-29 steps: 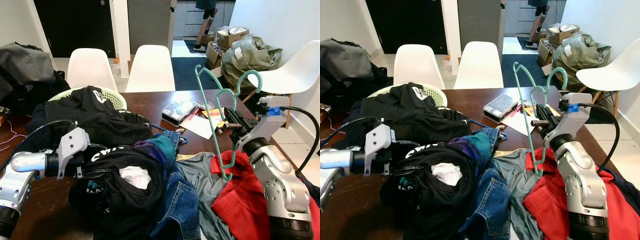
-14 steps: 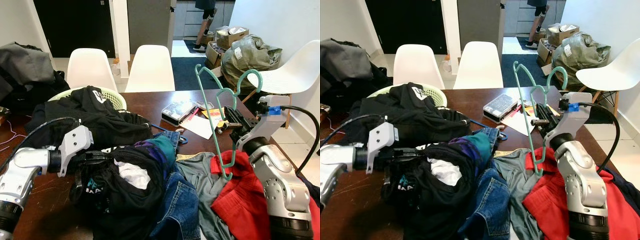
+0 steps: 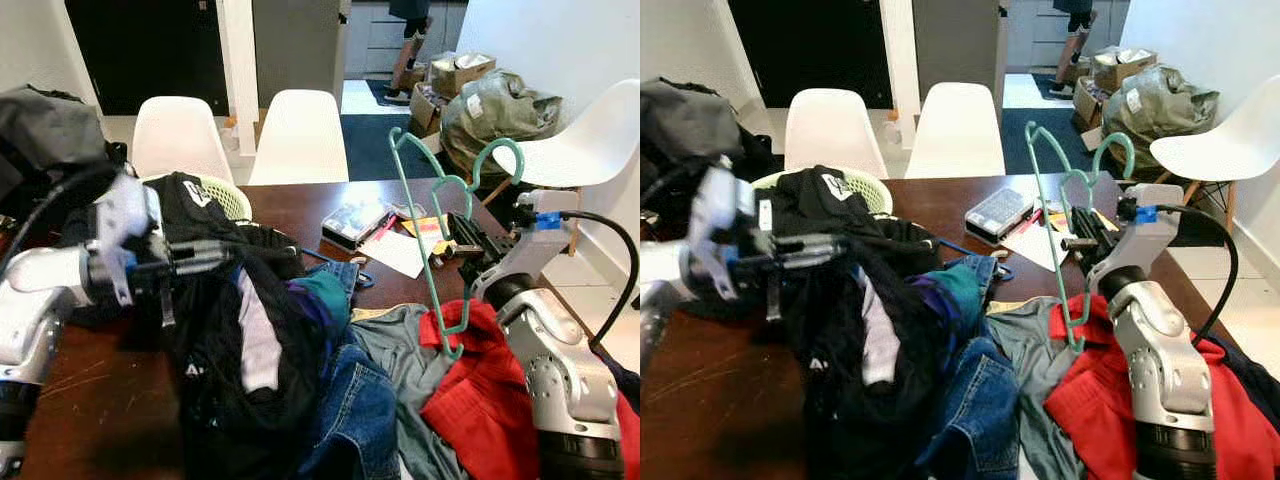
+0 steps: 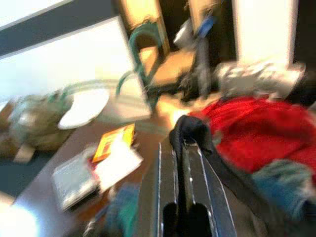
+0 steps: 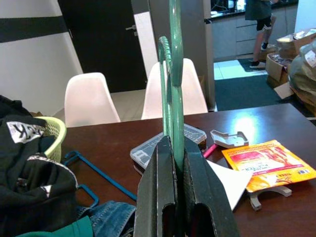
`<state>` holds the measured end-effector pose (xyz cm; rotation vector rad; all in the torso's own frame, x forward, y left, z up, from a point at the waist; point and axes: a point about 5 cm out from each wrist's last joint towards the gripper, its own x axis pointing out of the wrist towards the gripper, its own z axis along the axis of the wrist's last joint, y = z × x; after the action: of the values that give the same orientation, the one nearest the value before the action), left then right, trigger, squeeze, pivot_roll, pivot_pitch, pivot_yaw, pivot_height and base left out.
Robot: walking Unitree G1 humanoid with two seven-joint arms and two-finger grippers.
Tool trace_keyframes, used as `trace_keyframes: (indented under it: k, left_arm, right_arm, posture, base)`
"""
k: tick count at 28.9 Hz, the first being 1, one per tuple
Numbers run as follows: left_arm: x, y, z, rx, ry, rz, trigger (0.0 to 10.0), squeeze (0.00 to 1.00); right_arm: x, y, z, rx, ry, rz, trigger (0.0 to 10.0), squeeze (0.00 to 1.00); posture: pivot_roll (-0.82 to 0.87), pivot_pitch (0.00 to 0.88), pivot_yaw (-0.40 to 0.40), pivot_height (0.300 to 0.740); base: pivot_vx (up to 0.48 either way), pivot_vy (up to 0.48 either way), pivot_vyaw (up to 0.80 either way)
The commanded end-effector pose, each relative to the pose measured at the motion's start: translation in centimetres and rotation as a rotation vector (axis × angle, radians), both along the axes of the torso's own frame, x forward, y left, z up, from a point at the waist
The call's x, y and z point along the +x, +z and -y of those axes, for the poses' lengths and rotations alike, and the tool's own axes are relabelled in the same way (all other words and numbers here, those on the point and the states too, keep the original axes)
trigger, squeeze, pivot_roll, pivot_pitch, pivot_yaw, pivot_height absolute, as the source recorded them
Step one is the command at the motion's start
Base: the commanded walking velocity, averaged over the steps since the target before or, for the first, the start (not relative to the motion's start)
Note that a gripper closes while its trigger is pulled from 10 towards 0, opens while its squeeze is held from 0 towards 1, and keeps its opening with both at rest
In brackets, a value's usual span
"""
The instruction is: Hang hanger
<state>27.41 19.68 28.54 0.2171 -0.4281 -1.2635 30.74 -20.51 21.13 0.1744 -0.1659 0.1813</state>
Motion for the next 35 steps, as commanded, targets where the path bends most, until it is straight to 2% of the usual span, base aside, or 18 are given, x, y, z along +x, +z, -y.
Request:
trace_keyframes:
  k: [1,2,5,10,11,12,13,14,16,19,20,23,24,25,26,29,35]
  left_arm:
    - [-0.7,1.1,0.5,-0.063,-0.073,-0.002,0.0,0.00]
    - [-1.2,1.6,0.7,-0.088,-0.116,-0.006,0.0,0.00]
    - [-1.5,2.7,0.6,-0.131,-0.157,-0.003,0.0,0.00]
    - [-1.5,3.2,0.4,-0.129,-0.142,0.009,0.0,0.00]
    - [-0.6,2.7,0.0,-0.056,-0.034,0.021,0.0,0.00]
    - [-0.6,2.7,0.0,-0.056,-0.034,0.021,0.0,0.00]
    - [-0.1,2.4,-0.3,-0.030,0.038,0.012,0.0,0.00]
    - [-0.1,2.4,-0.3,-0.030,0.038,0.012,0.0,0.00]
    - [0.3,2.0,-0.5,-0.018,0.115,0.007,0.0,0.00]
    - [0.4,1.9,0.0,-0.057,0.163,-0.024,0.0,0.00]
    - [0.4,1.8,0.5,-0.068,0.181,-0.035,3.3,0.00]
    - [0.4,1.8,0.8,-0.073,0.190,-0.044,3.3,0.00]
    - [0.2,1.8,1.3,-0.094,0.189,-0.058,9.6,0.00]
    - [0.2,1.8,1.3,-0.094,0.189,-0.058,9.6,0.00]
    - [0.0,1.7,2.0,-0.121,0.172,-0.075,10.0,0.00]
    - [-0.2,1.2,3.0,-0.160,0.169,-0.111,10.0,0.00]
    - [0.0,0.1,4.3,-0.158,0.214,-0.147,10.0,0.00]
  right_arm:
    - [0.2,0.0,-0.4,0.002,0.014,0.005,10.0,0.00]
    - [0.2,-0.1,-0.5,0.005,0.015,0.004,10.0,0.00]
    - [0.2,-0.2,-0.6,0.009,0.014,0.004,10.0,0.00]
    - [0.2,-0.2,-0.5,0.012,0.011,0.006,10.0,0.00]
    - [0.2,-0.2,-0.4,0.019,0.006,0.007,10.0,0.00]
    - [0.2,-0.2,-0.4,0.019,0.006,0.007,10.0,0.00]
    - [0.2,-0.3,-0.3,0.022,0.003,0.005,10.0,0.00]
    - [0.2,-0.3,-0.3,0.022,0.003,0.005,10.0,0.00]
    - [0.2,-0.4,-0.2,0.024,0.001,0.003,10.0,0.00]
    - [0.2,-0.4,-0.3,0.026,0.002,0.005,10.0,0.00]
    - [0.3,-0.4,-0.3,0.026,0.003,0.006,10.0,0.00]
    - [0.3,-0.4,-0.3,0.027,0.003,0.006,10.0,0.00]
    - [0.4,-0.3,-0.4,0.027,0.004,0.008,10.0,0.00]
    - [0.4,-0.3,-0.4,0.027,0.004,0.008,10.0,0.00]
    - [0.5,-0.2,-0.5,0.029,0.006,0.011,10.0,0.00]
    - [0.7,-0.1,-0.6,0.031,0.011,0.017,10.0,0.00]
    - [1.0,0.1,-0.8,0.031,0.016,0.025,10.0,0.00]
  posture:
    - [-0.03,0.000,-0.003,0.740]
    - [-0.03,0.000,0.002,0.740]
    - [-0.03,0.000,0.007,0.740]
    - [-0.03,0.000,0.010,0.740]
    - [-0.03,0.000,0.011,0.740]
    - [-0.03,0.000,0.011,0.740]
    - [-0.03,0.000,0.013,0.740]
    - [-0.03,0.000,0.013,0.740]
    - [-0.03,0.000,0.015,0.740]
    - [-0.03,0.000,0.014,0.740]
    - [-0.03,0.000,0.012,0.740]
    - [-0.03,0.000,0.011,0.740]
    - [-0.02,0.000,0.010,0.740]
    - [-0.02,0.000,0.010,0.740]
    - [-0.02,0.000,0.009,0.740]
    - [-0.02,0.000,0.005,0.740]
    - [-0.02,0.000,0.006,0.740]
  base:
    - [0.000,0.000,0.00]
    - [0.000,0.000,0.00]
    - [0.000,0.000,0.00]
    - [0.000,0.000,0.00]
    - [0.000,0.000,0.00]
    - [0.000,0.000,0.00]
    - [0.000,0.000,0.00]
    - [0.000,0.000,0.00]
    - [0.000,0.000,0.00]
    - [0.000,0.000,0.00]
    - [0.000,0.000,0.00]
    - [0.000,0.000,0.00]
    - [0.000,0.000,0.00]
    - [0.000,0.000,0.00]
    - [0.000,0.000,0.00]
    - [0.000,0.000,0.00]
    - [0.000,0.000,0.00]
